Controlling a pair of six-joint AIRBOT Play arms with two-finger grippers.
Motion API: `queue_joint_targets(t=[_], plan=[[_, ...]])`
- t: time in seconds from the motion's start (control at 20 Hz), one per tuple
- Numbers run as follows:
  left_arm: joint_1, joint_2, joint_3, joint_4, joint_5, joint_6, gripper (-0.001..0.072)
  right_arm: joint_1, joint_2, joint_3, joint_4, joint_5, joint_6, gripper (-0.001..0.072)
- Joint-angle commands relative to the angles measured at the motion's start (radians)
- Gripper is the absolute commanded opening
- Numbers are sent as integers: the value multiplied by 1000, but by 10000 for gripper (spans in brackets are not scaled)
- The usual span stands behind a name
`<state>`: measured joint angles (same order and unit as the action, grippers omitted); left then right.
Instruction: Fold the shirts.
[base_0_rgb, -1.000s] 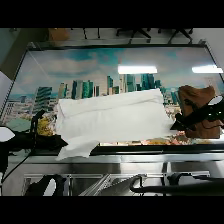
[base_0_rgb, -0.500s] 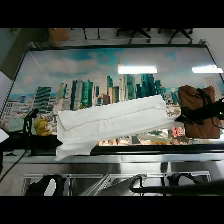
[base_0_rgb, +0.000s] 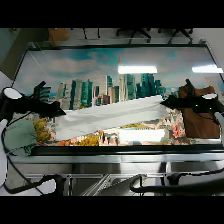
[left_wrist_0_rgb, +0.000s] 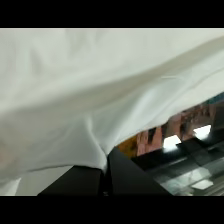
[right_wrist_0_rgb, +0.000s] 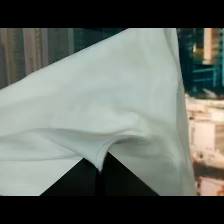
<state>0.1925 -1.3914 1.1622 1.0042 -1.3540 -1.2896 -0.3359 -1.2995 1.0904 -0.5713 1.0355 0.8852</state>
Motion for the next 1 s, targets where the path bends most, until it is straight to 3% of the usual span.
queue_joint_targets(t=[0.0, 0.1, 0.15, 0.2, 0.25, 0.3, 0.35, 0.4, 0.5, 0.85, 0.95], plan=[[-45, -211, 105, -1, 115, 36, 15, 22, -132, 36, 31, -53, -49, 19], [-50, -284, 143, 29, 101, 32, 17, 21, -139, 38, 31, -56, -71, 26], [-49, -309, 159, 52, 80, 23, 23, 19, -131, 44, 29, -51, -75, 107], [-49, -330, 184, 86, 42, -2, 25, 11, -119, 59, 25, -26, -75, 251], [-49, -346, 212, 127, -3, -19, 213, 1, -100, 84, 19, 20, -74, 327], [-49, -352, 241, 178, -49, -48, 463, -8, -79, 110, 4, 51, -74, 382], [-49, -351, 270, 233, -85, -79, 498, -19, -56, 133, -15, 57, -69, 437], [-49, -344, 302, 291, -113, -106, 498, -32, -40, 147, -37, 45, -66, 530], [-49, -304, 343, 363, -123, -143, 497, -41, -44, 164, -77, 38, -35, 599], [-57, -140, 352, 339, -120, -159, 497, -28, -174, 164, -95, 61, -21, 596], [-56, -112, 352, 219, -119, -154, 496, -9, -193, 164, -96, 81, -21, 563]])
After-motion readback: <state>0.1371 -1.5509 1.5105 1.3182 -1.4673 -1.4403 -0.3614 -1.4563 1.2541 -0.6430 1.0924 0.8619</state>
